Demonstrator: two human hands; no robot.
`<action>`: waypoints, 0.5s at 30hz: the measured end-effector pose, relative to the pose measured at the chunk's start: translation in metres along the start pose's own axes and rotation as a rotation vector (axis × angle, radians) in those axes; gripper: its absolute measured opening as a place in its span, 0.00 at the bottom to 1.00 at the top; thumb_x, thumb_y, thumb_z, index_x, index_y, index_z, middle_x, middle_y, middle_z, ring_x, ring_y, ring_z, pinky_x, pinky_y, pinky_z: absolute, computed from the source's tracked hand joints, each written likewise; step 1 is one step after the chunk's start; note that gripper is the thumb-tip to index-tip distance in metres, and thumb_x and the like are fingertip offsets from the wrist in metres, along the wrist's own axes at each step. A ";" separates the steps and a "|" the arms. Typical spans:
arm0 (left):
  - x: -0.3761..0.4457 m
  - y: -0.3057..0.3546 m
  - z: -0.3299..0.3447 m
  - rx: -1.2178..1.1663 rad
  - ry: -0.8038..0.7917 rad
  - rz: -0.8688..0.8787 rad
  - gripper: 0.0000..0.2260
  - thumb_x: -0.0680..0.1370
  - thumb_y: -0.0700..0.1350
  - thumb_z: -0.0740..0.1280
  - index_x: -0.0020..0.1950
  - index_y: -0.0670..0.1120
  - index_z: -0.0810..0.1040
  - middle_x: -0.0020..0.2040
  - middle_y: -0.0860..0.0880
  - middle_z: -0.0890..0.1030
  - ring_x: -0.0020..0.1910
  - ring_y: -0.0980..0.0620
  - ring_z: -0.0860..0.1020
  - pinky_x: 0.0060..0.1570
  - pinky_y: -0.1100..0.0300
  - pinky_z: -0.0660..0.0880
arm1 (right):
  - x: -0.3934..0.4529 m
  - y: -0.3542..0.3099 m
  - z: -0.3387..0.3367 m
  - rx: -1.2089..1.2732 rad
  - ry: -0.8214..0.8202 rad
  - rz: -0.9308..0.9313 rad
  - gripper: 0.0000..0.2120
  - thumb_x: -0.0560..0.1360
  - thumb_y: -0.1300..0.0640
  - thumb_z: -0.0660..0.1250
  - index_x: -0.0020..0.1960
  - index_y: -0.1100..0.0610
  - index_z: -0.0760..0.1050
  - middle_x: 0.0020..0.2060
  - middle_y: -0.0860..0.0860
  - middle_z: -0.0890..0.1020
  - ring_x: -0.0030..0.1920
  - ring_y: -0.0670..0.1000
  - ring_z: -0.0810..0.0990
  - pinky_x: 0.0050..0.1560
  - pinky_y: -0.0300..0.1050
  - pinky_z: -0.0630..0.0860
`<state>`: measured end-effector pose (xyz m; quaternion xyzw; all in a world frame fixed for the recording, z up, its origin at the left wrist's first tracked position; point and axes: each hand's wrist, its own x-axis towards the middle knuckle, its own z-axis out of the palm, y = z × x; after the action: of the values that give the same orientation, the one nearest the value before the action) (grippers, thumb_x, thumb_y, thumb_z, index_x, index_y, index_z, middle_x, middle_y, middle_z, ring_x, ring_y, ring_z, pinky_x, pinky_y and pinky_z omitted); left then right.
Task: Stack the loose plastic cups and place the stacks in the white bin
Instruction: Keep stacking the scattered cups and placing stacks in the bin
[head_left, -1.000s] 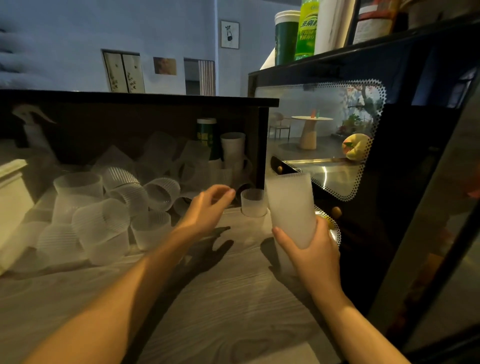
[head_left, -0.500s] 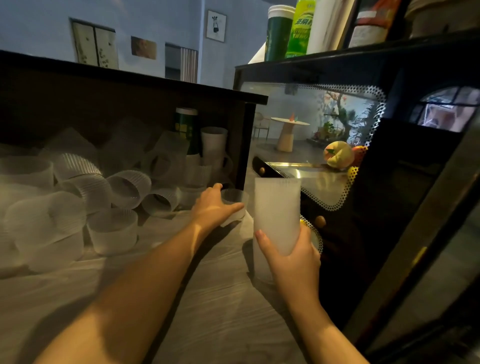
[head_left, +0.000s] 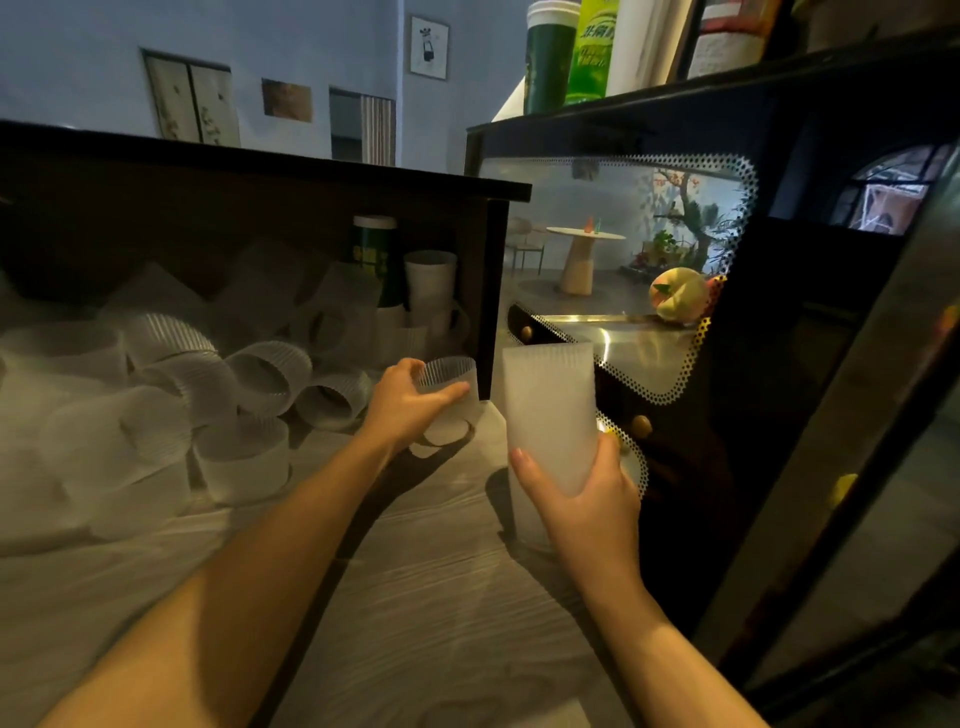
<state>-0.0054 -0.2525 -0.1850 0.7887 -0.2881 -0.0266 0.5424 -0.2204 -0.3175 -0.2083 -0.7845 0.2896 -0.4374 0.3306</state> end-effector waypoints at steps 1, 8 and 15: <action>-0.004 0.002 -0.006 -0.061 0.030 0.003 0.33 0.73 0.57 0.73 0.73 0.47 0.66 0.66 0.48 0.72 0.60 0.50 0.73 0.57 0.54 0.76 | -0.001 -0.001 0.000 0.006 -0.006 -0.002 0.40 0.60 0.24 0.64 0.62 0.47 0.64 0.53 0.44 0.71 0.51 0.45 0.75 0.43 0.45 0.80; -0.024 0.034 -0.053 -0.471 0.043 0.052 0.28 0.78 0.56 0.66 0.75 0.48 0.63 0.66 0.47 0.72 0.58 0.52 0.75 0.51 0.58 0.77 | -0.003 -0.004 -0.002 0.008 -0.032 -0.027 0.40 0.60 0.24 0.65 0.63 0.48 0.64 0.53 0.44 0.71 0.52 0.46 0.74 0.43 0.45 0.78; -0.052 0.068 -0.072 -0.468 -0.061 0.217 0.32 0.72 0.62 0.65 0.72 0.48 0.68 0.65 0.46 0.75 0.61 0.49 0.77 0.53 0.55 0.79 | -0.009 -0.009 -0.005 0.011 -0.086 -0.068 0.40 0.62 0.29 0.67 0.65 0.51 0.64 0.54 0.47 0.71 0.52 0.48 0.74 0.42 0.41 0.74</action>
<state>-0.0525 -0.1831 -0.1098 0.6049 -0.3734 -0.0580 0.7009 -0.2271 -0.3065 -0.2040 -0.8101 0.2457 -0.4162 0.3319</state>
